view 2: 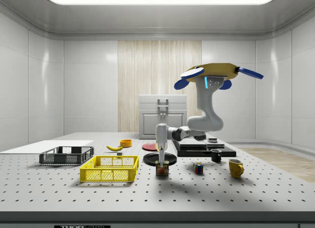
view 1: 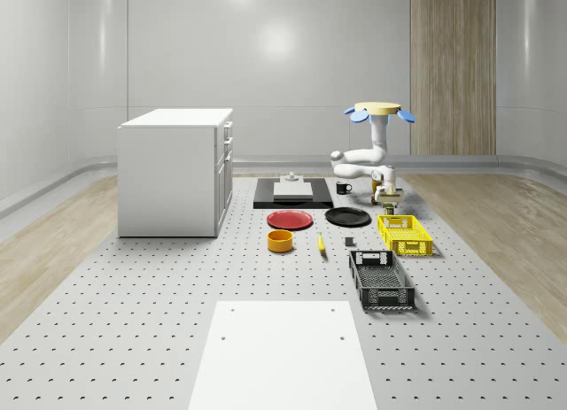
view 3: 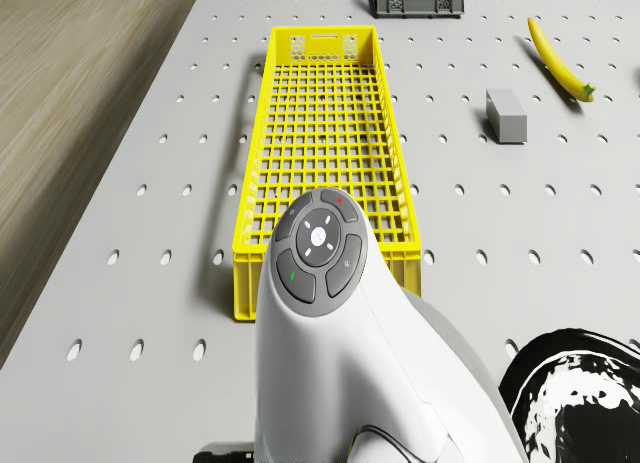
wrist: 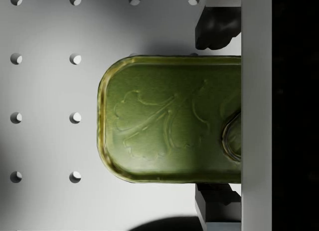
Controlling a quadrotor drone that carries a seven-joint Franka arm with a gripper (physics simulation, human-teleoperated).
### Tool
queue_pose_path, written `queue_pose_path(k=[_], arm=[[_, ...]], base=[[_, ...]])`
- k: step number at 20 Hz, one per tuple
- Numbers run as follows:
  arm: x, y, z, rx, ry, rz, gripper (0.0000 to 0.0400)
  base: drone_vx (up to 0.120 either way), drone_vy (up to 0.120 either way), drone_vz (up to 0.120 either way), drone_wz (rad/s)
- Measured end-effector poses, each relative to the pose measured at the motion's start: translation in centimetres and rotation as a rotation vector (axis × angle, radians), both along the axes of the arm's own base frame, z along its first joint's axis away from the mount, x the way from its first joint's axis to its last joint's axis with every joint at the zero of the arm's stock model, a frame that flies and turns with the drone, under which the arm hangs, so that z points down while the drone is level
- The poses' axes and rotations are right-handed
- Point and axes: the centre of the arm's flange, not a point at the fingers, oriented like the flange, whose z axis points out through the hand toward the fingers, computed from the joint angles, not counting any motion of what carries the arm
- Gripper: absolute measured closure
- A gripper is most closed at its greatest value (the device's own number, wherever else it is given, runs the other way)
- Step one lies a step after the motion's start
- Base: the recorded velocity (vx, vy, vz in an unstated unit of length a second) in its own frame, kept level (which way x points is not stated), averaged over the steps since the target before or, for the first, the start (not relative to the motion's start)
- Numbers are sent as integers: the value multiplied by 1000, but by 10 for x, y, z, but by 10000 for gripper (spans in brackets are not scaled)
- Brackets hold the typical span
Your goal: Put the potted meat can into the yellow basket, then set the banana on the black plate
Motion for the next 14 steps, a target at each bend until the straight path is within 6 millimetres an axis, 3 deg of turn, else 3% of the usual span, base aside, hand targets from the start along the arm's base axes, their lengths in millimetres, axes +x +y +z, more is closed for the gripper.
queue_pose_path(k=[4, 14], arm=[[1, 0, 1, -2, 1, -4, 98], [2, 0, -7, -5, 1, 3, 109]], base=[[0, 0, 0, 0], [0, 0, 0, 0]])
